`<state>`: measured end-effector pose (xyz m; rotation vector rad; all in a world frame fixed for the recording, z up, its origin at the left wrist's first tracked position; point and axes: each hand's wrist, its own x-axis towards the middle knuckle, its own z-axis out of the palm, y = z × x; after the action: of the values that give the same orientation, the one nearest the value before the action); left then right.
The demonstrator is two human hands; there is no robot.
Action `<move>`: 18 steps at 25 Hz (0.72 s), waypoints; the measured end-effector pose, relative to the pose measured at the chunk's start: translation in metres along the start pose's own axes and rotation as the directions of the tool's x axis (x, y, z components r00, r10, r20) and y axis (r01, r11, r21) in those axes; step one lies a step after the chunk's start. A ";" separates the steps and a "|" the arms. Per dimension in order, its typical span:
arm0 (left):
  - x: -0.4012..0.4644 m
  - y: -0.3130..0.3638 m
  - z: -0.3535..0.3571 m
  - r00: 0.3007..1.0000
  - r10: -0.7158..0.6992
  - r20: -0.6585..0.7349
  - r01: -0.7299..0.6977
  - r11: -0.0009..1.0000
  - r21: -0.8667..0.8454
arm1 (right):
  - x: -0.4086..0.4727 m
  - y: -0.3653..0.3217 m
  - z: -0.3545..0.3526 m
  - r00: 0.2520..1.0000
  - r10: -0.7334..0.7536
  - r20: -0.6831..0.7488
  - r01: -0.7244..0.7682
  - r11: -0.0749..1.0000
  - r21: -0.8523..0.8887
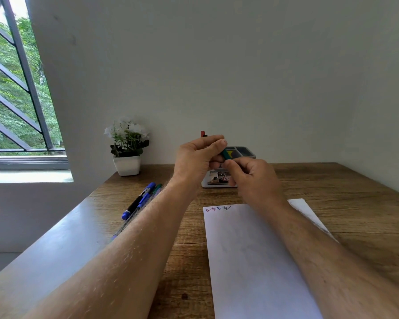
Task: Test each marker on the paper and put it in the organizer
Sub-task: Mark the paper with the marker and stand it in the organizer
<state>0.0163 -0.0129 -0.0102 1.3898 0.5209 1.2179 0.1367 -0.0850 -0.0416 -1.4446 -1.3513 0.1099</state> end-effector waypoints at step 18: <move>0.003 -0.001 -0.004 0.992 -0.059 -0.112 0.070 0.993 0.091 | 0.002 -0.006 0.005 1.000 0.020 -0.001 -0.020 0.981 -0.193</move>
<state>0.0145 -0.0082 -0.0109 1.3802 0.7023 1.2349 0.1303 -0.0820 -0.0374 -1.6195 -1.3783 -0.0082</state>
